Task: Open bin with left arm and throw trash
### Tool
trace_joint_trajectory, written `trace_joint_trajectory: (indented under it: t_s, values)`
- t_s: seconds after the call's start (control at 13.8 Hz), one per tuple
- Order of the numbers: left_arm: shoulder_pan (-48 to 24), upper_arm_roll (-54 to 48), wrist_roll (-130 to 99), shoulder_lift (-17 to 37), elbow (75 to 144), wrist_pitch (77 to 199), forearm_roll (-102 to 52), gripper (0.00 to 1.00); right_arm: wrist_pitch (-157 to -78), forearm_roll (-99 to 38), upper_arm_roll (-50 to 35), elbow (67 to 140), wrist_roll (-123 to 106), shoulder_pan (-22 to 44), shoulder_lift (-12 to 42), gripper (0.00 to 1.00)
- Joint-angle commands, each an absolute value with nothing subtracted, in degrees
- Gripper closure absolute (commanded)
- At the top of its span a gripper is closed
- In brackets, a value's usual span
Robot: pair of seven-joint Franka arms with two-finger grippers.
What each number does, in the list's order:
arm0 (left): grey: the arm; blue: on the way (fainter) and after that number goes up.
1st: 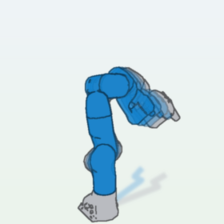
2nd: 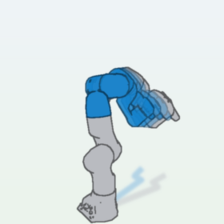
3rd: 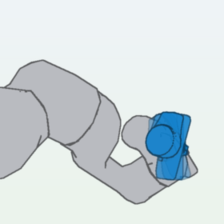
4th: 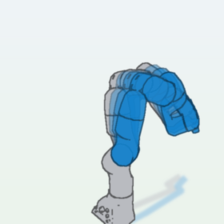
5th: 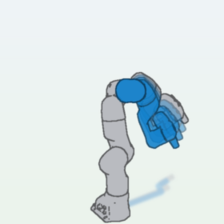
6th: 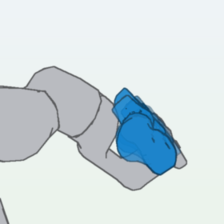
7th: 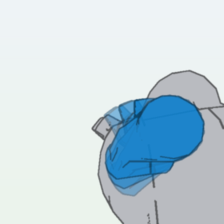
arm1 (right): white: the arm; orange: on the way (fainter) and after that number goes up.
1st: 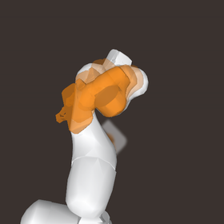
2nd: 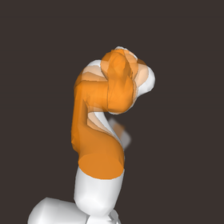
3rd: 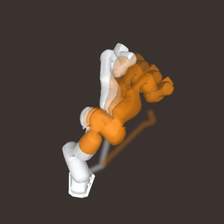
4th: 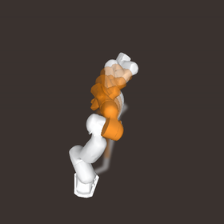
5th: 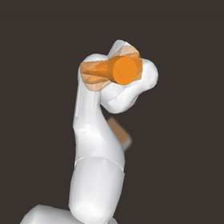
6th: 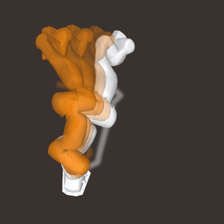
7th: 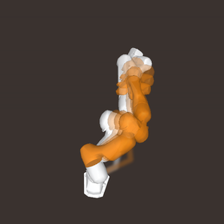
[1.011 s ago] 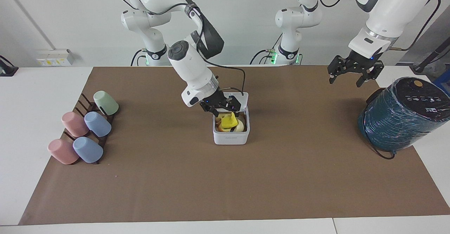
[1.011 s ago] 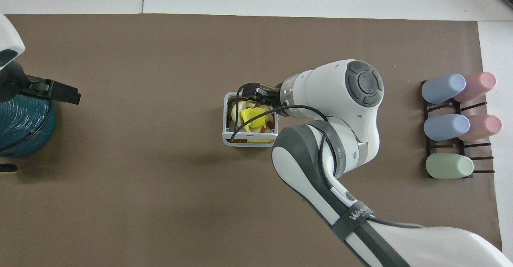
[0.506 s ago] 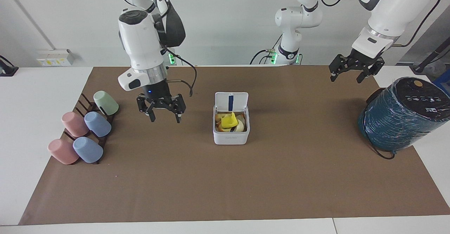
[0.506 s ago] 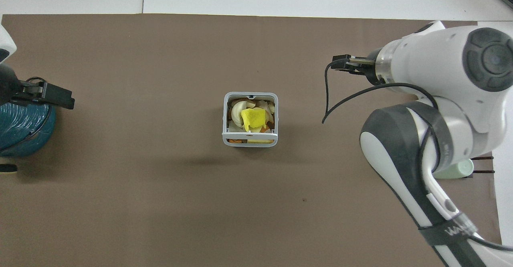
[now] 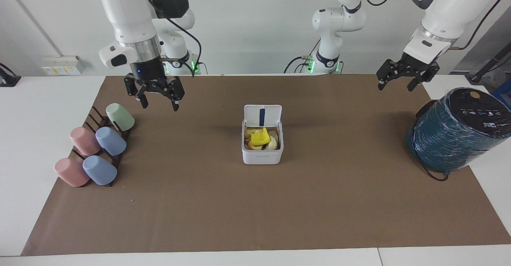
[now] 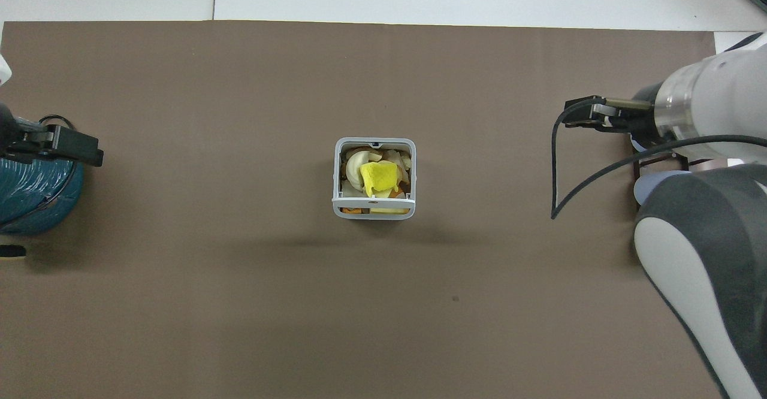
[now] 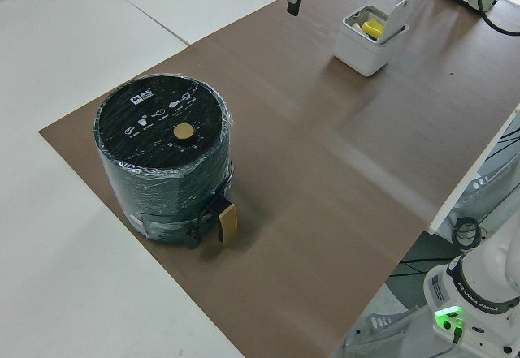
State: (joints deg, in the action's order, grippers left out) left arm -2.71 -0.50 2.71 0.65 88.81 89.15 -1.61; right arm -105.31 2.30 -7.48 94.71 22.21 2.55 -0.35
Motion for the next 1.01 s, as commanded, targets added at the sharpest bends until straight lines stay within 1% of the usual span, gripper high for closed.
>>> trace_joint_trajectory:
  t_s: [0.0,0.14,0.29,0.36,0.51,0.58,0.94]
  values:
    - [-2.38,-0.26,2.11,-0.53,89.73,88.42,-0.44,0.00,-98.03,2.37,-6.95,92.03,20.66,1.23,-2.54,0.00]
    - [-2.29,-0.26,2.11,-0.79,90.26,88.42,-0.44,0.00,-93.80,2.37,-3.19,91.85,15.67,2.02,-4.82,0.00]
    - [-1.68,-0.26,2.20,-0.79,90.18,88.42,-0.44,0.00,-90.20,2.46,2.61,91.67,8.56,4.21,-5.80,0.00]
    - [-1.41,-0.26,2.46,-0.79,90.18,88.85,-0.44,0.00,-89.13,2.37,3.77,91.32,5.48,3.52,-5.71,0.00]
    - [-1.41,-0.26,2.64,-0.79,89.91,89.03,0.52,0.00,-88.42,0.20,3.78,91.40,2.12,-0.07,-5.45,0.00]
    - [-1.49,-0.35,2.72,-0.70,89.91,89.12,2.18,0.00,-88.24,-1.22,3.87,91.84,2.11,-0.87,-5.54,0.00]
    - [-1.67,-0.44,2.64,-0.70,89.82,89.38,2.29,0.00,-87.98,-0.27,4.04,92.90,2.29,0.53,-6.07,0.00]
